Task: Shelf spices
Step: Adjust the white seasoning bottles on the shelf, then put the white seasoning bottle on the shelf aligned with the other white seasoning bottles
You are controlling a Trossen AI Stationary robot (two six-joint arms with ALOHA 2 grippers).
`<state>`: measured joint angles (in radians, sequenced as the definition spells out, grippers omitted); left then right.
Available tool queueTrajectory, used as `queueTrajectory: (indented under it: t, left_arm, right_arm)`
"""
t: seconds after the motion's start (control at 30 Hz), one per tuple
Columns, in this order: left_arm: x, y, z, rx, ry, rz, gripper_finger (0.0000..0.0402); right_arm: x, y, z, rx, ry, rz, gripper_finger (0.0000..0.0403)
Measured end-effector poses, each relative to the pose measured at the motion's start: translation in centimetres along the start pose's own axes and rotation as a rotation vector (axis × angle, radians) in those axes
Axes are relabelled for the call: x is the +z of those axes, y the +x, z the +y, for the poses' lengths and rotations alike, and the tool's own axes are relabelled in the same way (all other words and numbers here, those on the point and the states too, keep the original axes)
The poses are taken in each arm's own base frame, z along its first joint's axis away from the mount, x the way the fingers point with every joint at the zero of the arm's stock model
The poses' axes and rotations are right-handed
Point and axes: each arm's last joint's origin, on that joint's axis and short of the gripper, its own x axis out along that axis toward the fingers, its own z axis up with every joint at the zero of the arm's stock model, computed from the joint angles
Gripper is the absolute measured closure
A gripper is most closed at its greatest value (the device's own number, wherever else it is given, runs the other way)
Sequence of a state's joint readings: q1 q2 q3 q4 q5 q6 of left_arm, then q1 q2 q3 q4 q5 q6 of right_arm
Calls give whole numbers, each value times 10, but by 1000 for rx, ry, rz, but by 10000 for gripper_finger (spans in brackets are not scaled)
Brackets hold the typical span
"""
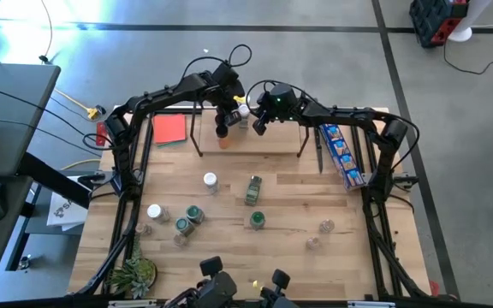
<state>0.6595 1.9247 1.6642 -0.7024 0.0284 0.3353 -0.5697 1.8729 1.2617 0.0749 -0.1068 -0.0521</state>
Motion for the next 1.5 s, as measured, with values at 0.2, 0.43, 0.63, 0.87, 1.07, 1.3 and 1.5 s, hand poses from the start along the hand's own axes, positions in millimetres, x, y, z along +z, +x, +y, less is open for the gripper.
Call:
queueTrajectory:
  t: [0.2, 0.43, 0.63, 0.87, 1.07, 1.3, 1.5]
  left_arm:
    - [-1, 0, 0, 6, -11, 7, 401]
    - [-1, 0, 0, 5, -20, 9, 401]
    - [-1, 0, 0, 8, -29, 11, 401]
    - [-2, -4, 2, 93, -27, 42, 401]
    - [-2, -34, 2, 127, -20, 31, 401]
    - [-1, -83, -18, 108, -12, 2, 401]
    - [4, -128, -73, 64, 59, -48, 401]
  right_arm:
    - [1, 0, -2, -4, 1, -9, 387]
    - [1, -1, -8, -16, 12, -13, 387]
    - [2, -1, -11, -22, 21, -23, 387]
    - [1, -2, -12, -71, 47, -8, 387]
    - [10, -31, -16, -233, -6, 68, 387]
    - [27, -90, 38, -187, -211, 182, 387]
    - [23, -143, 125, -148, -443, 218, 387]
